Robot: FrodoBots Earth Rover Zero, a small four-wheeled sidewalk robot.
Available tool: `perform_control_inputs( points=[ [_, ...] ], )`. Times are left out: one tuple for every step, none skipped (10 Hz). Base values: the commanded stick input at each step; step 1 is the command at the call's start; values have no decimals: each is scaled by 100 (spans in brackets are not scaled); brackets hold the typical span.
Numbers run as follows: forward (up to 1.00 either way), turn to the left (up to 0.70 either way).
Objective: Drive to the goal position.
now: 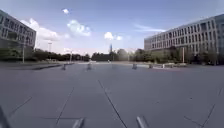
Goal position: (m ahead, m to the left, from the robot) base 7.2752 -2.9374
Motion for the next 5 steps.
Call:
perform_control_inputs(
  points=[
    [100,0],
    [100,0],
    [100,0],
    [100,0],
    [100,0]
  ],
)
